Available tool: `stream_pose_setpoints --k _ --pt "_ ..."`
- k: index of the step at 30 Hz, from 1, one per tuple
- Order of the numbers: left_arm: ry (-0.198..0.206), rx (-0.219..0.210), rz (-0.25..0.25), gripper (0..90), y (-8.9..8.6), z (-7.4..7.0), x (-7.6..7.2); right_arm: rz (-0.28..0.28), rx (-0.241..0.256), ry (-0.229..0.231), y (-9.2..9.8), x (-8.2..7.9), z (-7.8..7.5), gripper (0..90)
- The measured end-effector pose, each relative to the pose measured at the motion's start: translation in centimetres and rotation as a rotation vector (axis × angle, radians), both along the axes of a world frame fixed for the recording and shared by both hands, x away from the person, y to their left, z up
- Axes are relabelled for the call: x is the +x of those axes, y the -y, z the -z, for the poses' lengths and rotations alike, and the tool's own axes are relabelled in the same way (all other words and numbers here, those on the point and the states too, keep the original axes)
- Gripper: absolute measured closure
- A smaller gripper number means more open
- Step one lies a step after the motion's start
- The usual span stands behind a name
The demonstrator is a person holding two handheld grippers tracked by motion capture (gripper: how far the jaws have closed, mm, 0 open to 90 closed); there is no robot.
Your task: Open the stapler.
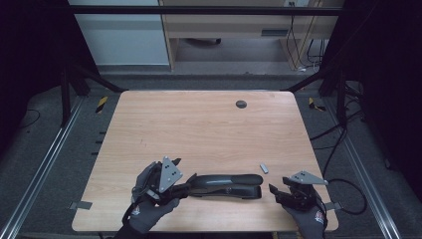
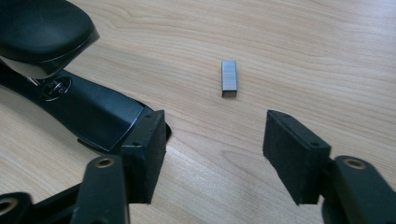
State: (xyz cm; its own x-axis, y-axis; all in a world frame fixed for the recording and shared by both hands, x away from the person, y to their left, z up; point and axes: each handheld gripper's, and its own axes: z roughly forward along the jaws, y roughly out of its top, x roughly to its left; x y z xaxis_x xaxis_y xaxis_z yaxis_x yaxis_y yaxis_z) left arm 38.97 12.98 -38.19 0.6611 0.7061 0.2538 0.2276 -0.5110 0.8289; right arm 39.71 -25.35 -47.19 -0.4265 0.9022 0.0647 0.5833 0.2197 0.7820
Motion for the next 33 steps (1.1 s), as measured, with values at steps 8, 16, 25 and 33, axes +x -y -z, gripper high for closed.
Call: stream_pose_setpoints --k 8,16,25,33 --pt "0.007 0.051 0.05 34.5 2.8 -0.4 0.0 0.032 -0.002 0.022 0.3 -0.1 0.0 52.3" --pt "0.01 0.092 0.1 34.1 4.9 -0.3 0.0 0.034 -0.03 0.053 0.4 0.0 0.1 56.8" --pt "0.032 0.163 0.135 33.2 6.9 0.2 -0.2 0.048 -0.039 0.055 0.5 0.0 0.3 61.8" --pt "0.035 0.187 0.162 32.8 7.7 0.2 -0.3 0.052 -0.038 0.058 0.5 0.0 0.3 63.1"
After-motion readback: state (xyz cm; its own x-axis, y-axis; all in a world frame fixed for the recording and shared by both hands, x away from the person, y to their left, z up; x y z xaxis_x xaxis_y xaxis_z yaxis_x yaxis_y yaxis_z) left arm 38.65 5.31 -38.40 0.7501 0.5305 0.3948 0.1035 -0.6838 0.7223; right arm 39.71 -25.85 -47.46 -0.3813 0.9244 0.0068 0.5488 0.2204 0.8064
